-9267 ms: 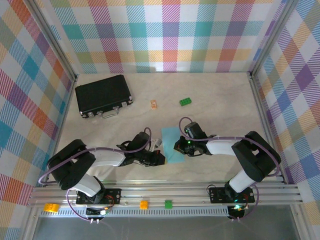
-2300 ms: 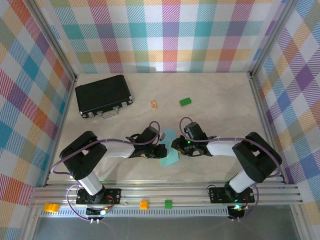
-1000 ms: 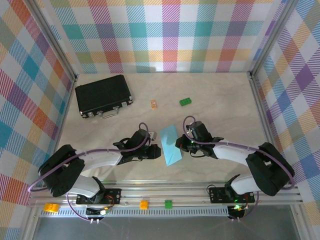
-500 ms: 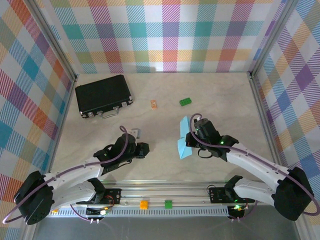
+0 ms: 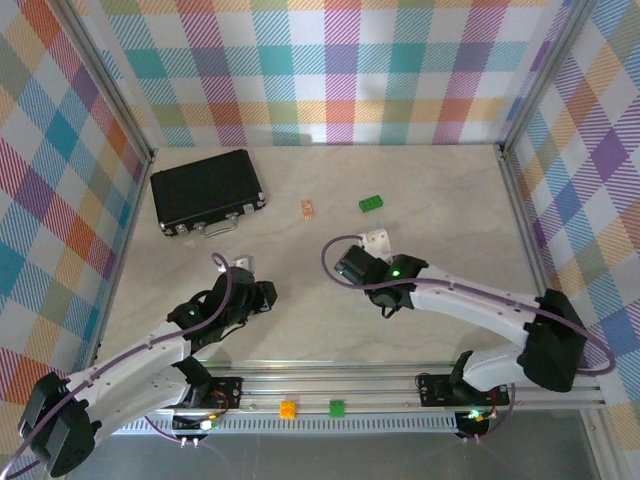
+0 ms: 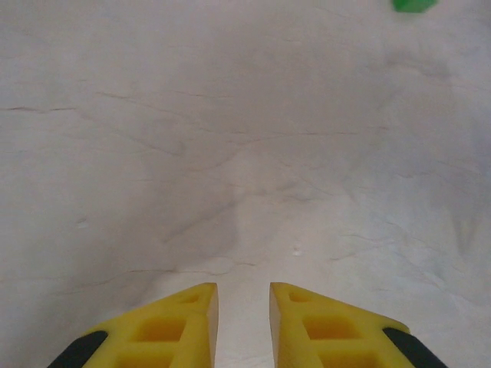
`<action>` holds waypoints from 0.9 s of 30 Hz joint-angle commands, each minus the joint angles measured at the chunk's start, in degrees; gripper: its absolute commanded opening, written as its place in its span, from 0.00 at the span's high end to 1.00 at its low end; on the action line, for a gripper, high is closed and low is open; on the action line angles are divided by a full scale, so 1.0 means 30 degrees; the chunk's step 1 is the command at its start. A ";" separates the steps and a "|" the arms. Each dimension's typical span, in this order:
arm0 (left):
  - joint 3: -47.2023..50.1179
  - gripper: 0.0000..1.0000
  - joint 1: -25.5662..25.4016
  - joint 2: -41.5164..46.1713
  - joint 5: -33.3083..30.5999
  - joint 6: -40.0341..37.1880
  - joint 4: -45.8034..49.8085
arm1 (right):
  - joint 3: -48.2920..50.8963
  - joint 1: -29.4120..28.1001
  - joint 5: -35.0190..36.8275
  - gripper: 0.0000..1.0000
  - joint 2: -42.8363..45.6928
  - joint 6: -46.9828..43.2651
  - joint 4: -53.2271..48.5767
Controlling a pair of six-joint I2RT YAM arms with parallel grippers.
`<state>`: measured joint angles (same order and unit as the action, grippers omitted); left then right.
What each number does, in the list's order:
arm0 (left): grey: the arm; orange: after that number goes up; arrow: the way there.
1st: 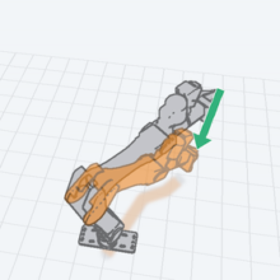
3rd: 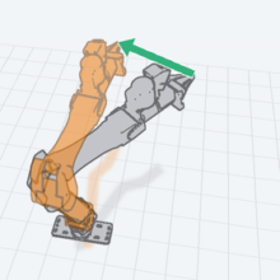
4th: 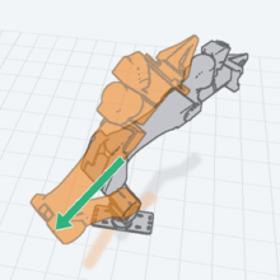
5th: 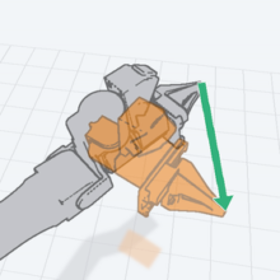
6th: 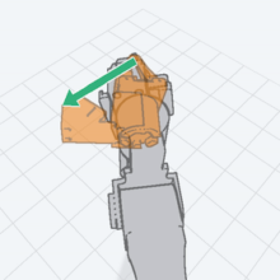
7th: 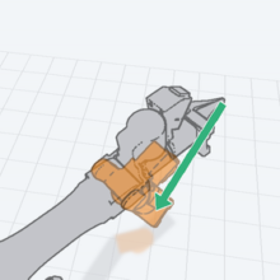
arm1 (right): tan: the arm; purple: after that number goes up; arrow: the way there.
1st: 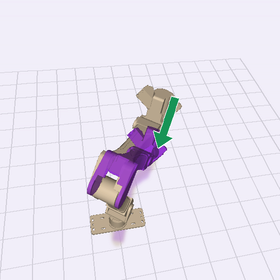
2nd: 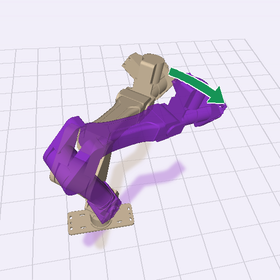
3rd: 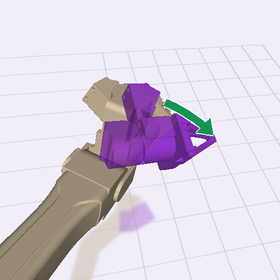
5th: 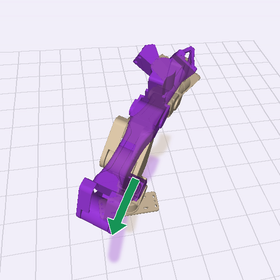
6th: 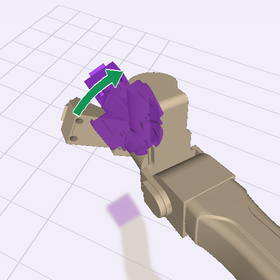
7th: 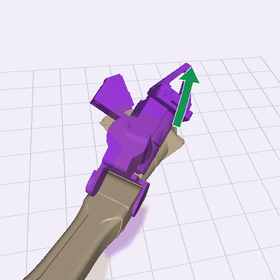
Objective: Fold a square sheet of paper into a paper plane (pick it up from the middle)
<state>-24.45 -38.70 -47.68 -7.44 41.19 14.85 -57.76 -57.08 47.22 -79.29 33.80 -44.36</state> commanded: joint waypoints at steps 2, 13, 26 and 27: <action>-0.0149 0.75 0.1035 0.0990 -0.1021 0.0870 0.2800 | -0.0058 -0.0331 0.1128 0.98 -0.1191 -0.0209 0.0005; 0.0150 0.71 0.1547 0.3859 -0.2159 0.1255 0.5002 | -0.3750 -0.1341 -0.5749 0.92 -0.7334 0.0558 0.1741; 0.0658 0.68 0.1679 0.4077 0.0943 0.0925 0.3982 | 0.0210 0.2768 -2.0295 0.47 -0.4326 0.3585 1.1803; 0.0774 0.68 0.1679 0.3759 0.1634 0.0812 0.3244 | 0.1098 0.3322 -2.0401 0.50 -0.3726 0.3951 1.2298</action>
<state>-23.53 -34.33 -35.05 -8.84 44.47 28.93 -59.33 -50.68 -5.87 -95.35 41.43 -14.61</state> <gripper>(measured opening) 0.315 0.511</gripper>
